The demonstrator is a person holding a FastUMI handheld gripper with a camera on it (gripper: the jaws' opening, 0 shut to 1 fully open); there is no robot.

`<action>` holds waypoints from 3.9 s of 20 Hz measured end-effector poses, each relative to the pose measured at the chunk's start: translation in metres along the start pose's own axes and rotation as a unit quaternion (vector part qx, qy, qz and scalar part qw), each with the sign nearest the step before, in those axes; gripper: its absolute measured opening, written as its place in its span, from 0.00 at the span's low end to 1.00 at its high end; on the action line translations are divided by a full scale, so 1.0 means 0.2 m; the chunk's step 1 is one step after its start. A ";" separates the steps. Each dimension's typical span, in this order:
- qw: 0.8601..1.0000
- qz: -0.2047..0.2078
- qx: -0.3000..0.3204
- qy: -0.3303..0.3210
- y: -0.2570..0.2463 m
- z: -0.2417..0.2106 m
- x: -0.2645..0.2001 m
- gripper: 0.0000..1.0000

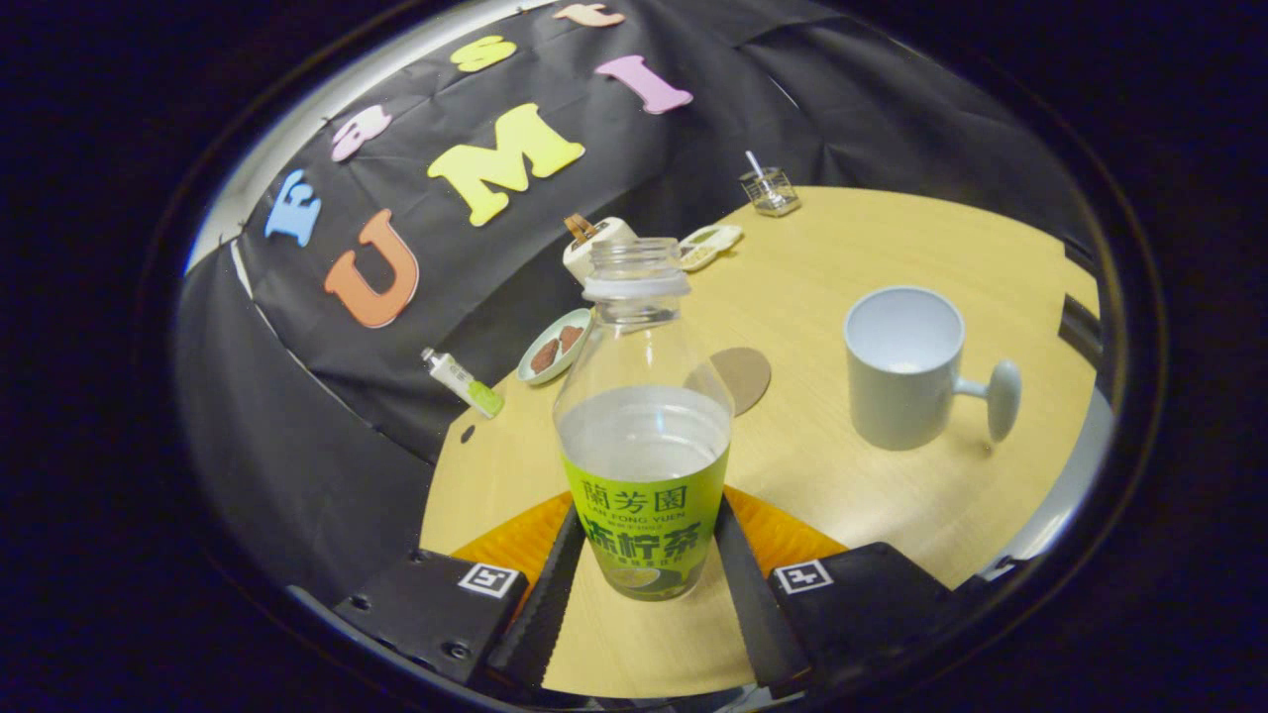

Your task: Take the bottle from table, then pour the juice into the cup, finally place the bottle on the coaster

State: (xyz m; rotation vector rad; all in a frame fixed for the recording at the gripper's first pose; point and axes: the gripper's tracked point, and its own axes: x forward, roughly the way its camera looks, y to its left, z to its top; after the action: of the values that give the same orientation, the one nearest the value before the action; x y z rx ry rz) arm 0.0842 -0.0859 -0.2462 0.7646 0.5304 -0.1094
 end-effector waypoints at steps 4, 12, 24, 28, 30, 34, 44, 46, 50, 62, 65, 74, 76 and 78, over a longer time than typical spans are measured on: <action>0.994 0.051 0.089 0.026 0.04 0.02 -0.03 0.79; 0.960 0.115 0.251 0.031 0.05 0.12 -0.06 0.78; 0.911 0.152 0.380 0.058 0.03 0.23 -0.07 0.78; 0.888 0.170 0.423 0.060 0.09 0.28 -0.06 0.78; 0.878 0.172 0.442 0.065 0.11 0.28 -0.06 0.78; 0.853 0.178 0.487 0.065 0.14 0.32 -0.08 0.78; 0.822 0.187 0.534 0.069 0.18 0.42 -0.09 0.78; 0.814 0.189 0.544 0.071 0.20 0.43 -0.09 0.78; 0.801 0.186 0.564 0.076 0.21 0.42 -0.10 0.78; 0.760 0.203 0.612 0.084 0.28 0.51 -0.18 0.78; 0.756 0.208 0.614 0.086 0.30 0.53 -0.17 0.78; 0.727 0.214 0.646 0.090 0.33 0.59 -0.20 0.78; 0.719 0.216 0.654 0.095 0.33 0.62 -0.20 0.78; 0.716 0.220 0.656 0.095 0.34 0.66 -0.20 0.78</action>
State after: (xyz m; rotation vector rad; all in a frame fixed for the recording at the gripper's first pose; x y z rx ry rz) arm 0.1232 -0.1313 -0.1054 2.3197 0.3866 0.0651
